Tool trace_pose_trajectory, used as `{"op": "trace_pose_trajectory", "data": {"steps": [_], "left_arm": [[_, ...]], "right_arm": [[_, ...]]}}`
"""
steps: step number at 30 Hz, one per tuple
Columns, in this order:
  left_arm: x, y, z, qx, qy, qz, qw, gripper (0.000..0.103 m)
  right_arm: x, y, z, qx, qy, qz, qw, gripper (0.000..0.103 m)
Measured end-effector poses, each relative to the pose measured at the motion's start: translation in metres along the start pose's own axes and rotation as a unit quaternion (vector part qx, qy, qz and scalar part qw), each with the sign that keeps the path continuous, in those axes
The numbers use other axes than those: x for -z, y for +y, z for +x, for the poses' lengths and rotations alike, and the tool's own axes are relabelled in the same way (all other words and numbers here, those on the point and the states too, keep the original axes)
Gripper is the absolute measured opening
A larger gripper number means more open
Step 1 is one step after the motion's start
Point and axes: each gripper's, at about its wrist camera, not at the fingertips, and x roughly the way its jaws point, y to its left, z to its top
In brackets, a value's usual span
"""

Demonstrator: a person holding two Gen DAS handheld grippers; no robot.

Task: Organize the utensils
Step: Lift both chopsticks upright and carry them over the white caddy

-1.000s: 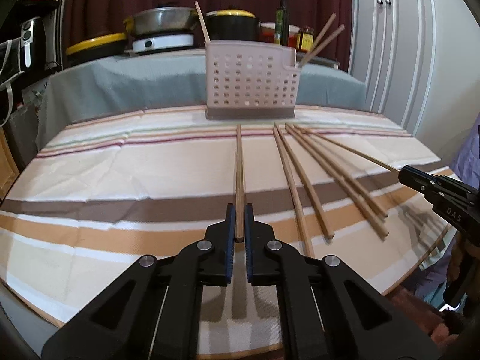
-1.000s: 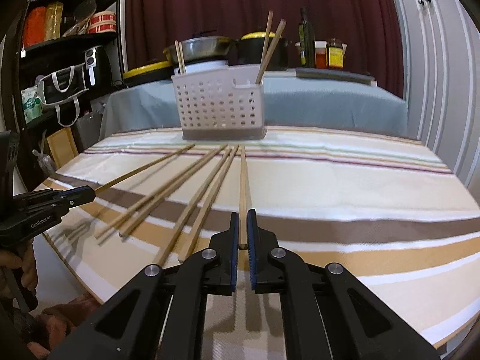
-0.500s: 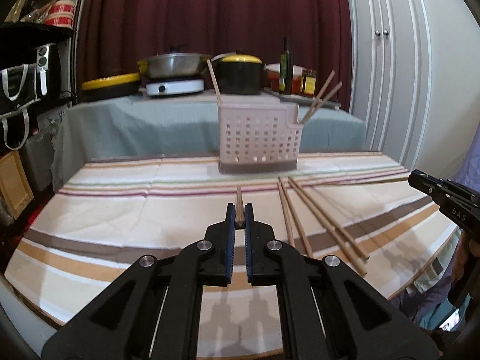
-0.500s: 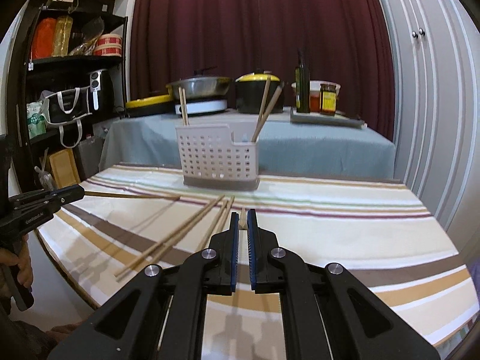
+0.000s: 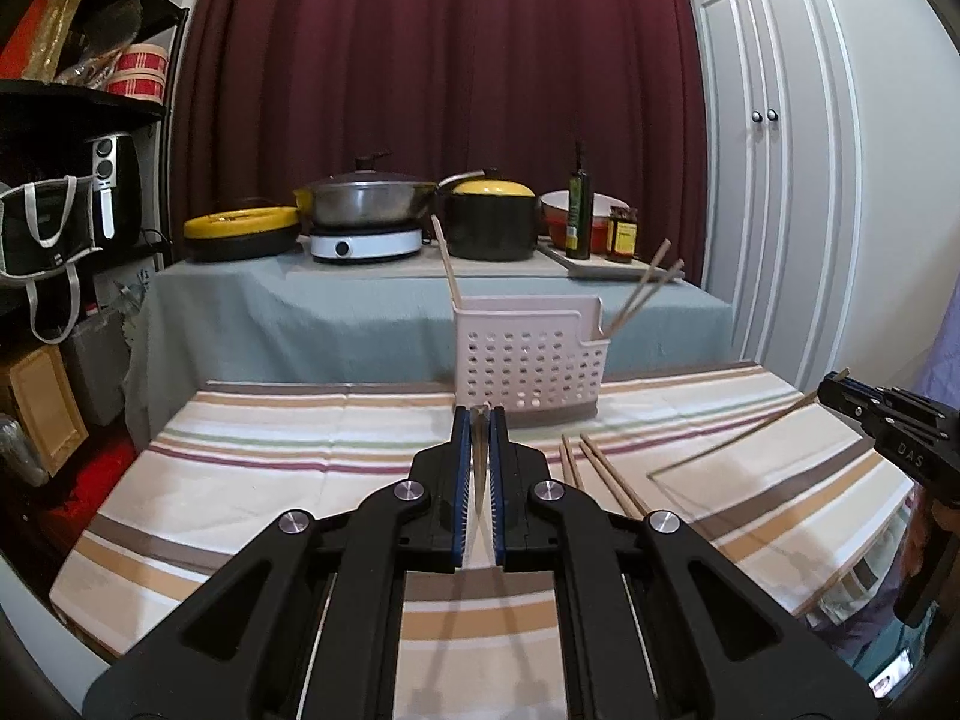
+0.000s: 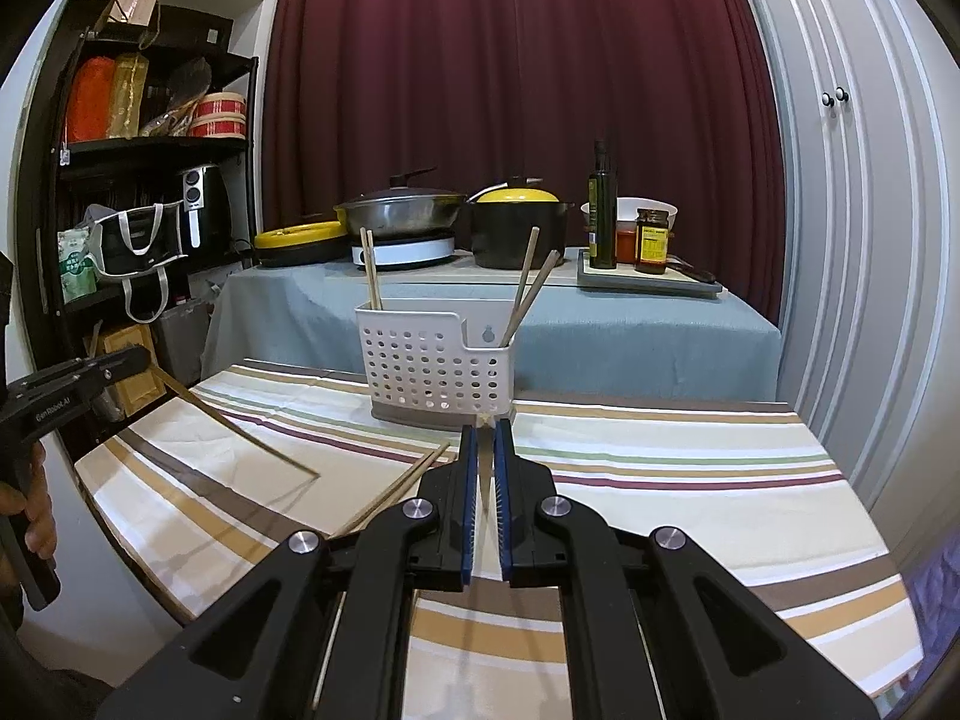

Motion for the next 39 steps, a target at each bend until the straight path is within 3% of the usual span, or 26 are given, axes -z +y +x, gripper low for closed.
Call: {"op": "trace_pose_trajectory", "data": {"steps": [8, 21, 30, 39], "left_arm": [[-0.019, 0.009, 0.014, -0.010, 0.002, -0.005, 0.9999, 0.006], [-0.039, 0.011, 0.045, -0.017, -0.020, -0.010, 0.9996, 0.006], [-0.057, 0.013, 0.056, -0.001, -0.029, -0.020, 0.9994, 0.006], [-0.110, 0.014, 0.059, 0.030, -0.078, -0.025, 0.9962, 0.006]], "right_arm": [[-0.025, -0.003, 0.018, 0.001, 0.018, -0.008, 1.000, 0.006], [-0.040, 0.004, 0.046, -0.004, -0.038, -0.008, 0.999, 0.007], [-0.059, 0.001, 0.050, -0.017, -0.051, 0.003, 0.999, 0.007], [-0.106, 0.002, 0.046, -0.039, -0.100, -0.008, 0.994, 0.007]]}}
